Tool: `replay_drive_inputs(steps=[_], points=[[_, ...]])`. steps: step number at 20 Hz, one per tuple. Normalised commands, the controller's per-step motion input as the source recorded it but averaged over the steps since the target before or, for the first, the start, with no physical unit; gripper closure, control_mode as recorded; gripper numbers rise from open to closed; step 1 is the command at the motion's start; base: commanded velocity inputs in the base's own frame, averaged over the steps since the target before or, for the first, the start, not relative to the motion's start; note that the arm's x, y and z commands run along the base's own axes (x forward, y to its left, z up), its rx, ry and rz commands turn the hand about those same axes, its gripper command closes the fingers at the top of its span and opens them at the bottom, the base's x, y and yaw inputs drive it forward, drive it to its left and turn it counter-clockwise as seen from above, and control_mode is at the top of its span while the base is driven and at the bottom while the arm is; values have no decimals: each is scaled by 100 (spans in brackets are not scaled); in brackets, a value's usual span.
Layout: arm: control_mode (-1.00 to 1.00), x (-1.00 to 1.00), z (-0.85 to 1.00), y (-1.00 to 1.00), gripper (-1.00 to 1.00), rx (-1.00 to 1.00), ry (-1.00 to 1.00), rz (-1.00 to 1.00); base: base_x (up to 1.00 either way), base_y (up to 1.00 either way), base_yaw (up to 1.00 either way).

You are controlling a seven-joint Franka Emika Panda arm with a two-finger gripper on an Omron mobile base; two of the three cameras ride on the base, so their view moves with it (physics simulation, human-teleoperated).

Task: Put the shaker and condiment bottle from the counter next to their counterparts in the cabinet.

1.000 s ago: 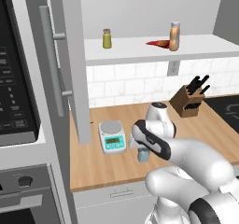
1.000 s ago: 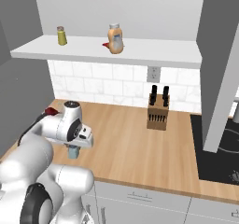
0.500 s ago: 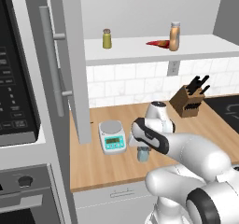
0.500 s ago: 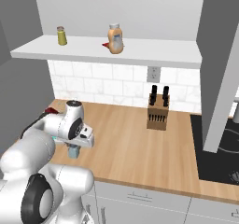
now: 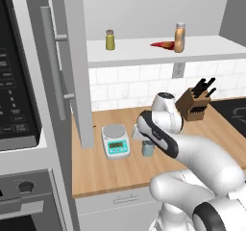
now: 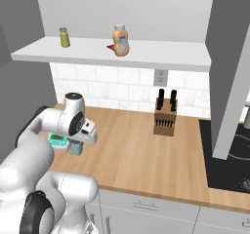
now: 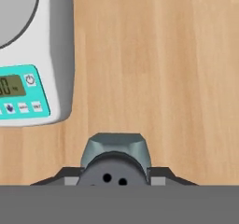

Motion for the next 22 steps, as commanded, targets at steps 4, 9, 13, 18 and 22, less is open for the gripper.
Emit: replay_drive_inputs(steps=[4,9,13,18,22], points=[[-100,0,68,0,100,0,-7,0,0,0,0],[-100,0,65,0,100,-1,-6,0,0,0,0],[-100,0,66,0,100,-4,-7,0,0,0,0],[-100,0,63,0,100,-3,-11,0,0,0,0],[-100,0,62,0,100,0,-12,0,0,0,0]])
